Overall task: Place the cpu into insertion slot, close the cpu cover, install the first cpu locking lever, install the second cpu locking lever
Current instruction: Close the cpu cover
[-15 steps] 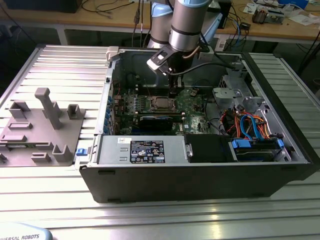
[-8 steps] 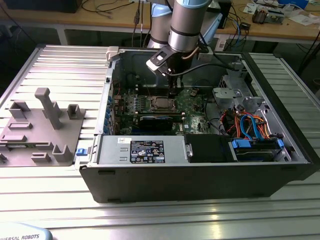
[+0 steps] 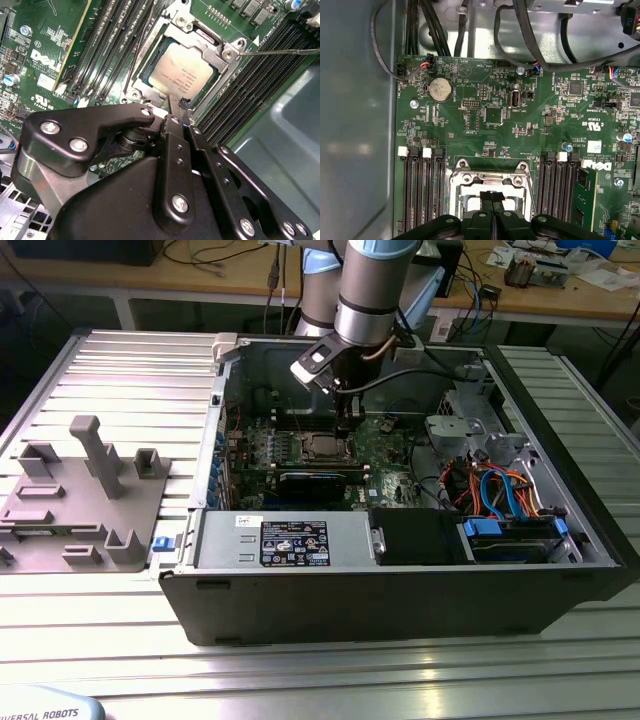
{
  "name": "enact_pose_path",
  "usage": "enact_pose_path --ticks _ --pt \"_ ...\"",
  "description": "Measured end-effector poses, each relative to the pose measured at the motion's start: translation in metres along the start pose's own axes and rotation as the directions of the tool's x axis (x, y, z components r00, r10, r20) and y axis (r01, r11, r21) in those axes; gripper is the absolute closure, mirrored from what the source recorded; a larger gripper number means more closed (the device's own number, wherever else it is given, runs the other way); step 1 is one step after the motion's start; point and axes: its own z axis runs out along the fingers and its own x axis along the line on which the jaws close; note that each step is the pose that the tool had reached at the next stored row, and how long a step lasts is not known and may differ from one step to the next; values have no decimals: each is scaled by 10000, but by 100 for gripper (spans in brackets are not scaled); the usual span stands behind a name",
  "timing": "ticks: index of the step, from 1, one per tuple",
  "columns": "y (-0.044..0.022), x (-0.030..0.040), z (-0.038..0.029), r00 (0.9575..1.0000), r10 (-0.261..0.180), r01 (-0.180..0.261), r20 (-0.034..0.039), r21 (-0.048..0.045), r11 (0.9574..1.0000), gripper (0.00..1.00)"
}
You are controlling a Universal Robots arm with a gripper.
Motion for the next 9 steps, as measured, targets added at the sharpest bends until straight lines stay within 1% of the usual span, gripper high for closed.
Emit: enact_pose_path --ticks 9 --pt "-32 3 35 10000 0 0 0 0 10000 89"
